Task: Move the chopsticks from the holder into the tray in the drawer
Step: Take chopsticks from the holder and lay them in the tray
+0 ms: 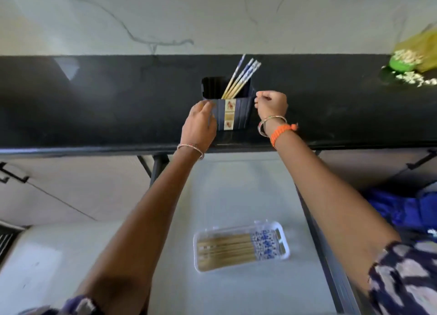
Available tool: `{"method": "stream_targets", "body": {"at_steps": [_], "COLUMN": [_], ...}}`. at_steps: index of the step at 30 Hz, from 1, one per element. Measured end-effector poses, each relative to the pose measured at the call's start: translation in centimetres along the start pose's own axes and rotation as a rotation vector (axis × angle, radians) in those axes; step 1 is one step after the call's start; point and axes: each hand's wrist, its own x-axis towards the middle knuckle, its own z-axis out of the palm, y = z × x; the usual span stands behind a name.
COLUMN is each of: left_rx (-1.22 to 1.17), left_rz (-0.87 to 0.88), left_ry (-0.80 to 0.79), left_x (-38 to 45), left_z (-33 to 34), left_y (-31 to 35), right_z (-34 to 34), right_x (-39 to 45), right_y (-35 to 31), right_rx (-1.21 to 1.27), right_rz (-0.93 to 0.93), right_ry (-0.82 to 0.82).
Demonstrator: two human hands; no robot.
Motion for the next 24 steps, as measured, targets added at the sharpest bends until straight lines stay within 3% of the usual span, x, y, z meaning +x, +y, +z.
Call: {"method": "stream_targets", "body": {"at_steps": [3,8,15,24], "left_rx": [0.143,0.246,0.12,0.096], "left_rz": [0.155,0.121,0.075,0.062], "left_ry": [-0.093,-0.245,-0.192,-0.175], "left_x": [2.2,4.8,5.3,5.4], "left_z": [0.3,0.8,1.1,1.7], "left_y": [-1.4,-3.5,-4.0,-3.9], "right_z": [1.7,3.7,5.5,5.9], "right_x": [3.6,7.6,9.7,10.3], "right_y": [-0.7,-1.9,-2.8,-2.4], "right_rx": [-0.176,-0.142,-0.126,-0.04], "right_rz": [-0.019,0.076,0.115,0.165], "right_ry": [0.019,-0.088,-0.015,-0.072]}}
